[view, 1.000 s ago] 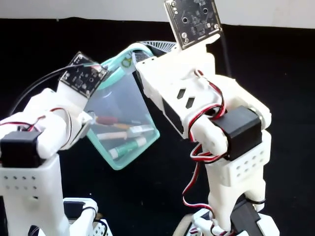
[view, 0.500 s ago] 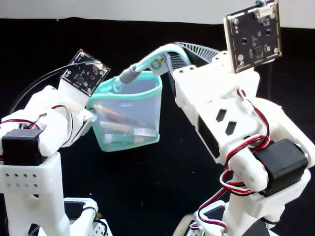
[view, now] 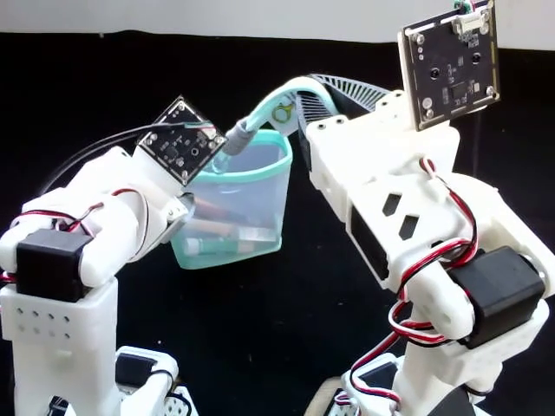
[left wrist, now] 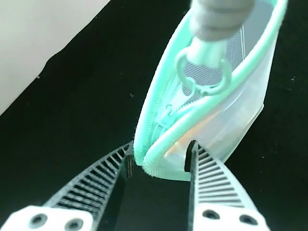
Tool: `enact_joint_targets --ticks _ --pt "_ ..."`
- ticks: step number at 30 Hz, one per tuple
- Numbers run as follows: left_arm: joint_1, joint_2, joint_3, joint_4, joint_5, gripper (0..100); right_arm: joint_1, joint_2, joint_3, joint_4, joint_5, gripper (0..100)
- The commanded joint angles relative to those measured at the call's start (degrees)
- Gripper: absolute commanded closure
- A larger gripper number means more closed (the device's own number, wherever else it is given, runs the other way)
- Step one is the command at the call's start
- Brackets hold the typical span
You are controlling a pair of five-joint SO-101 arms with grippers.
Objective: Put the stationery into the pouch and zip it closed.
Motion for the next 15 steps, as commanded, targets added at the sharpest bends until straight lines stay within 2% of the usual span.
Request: enact_joint_targets --ticks 1,5,9,10,15 --pt "1.5 0.3 0.0 0.1 -0.8 80 0.7 -1.2 -1.6 0.4 0.1 99.3" --pt "5.5 0.3 1.7 0.1 -0.8 82 0.7 -1.2 -1.6 0.4 0.1 99.3" --pt "8.0 0.3 2.0 0.1 -0.8 98 0.7 -1.2 -1.6 0.4 0.1 99.3" --pt "8.0 0.3 2.0 0.1 -0.8 100 0.7 -1.2 -1.6 0.4 0.0 99.3" --pt "8.0 0.2 2.0 0.5 -0.8 99 0.7 -1.2 -1.5 0.5 0.0 99.3"
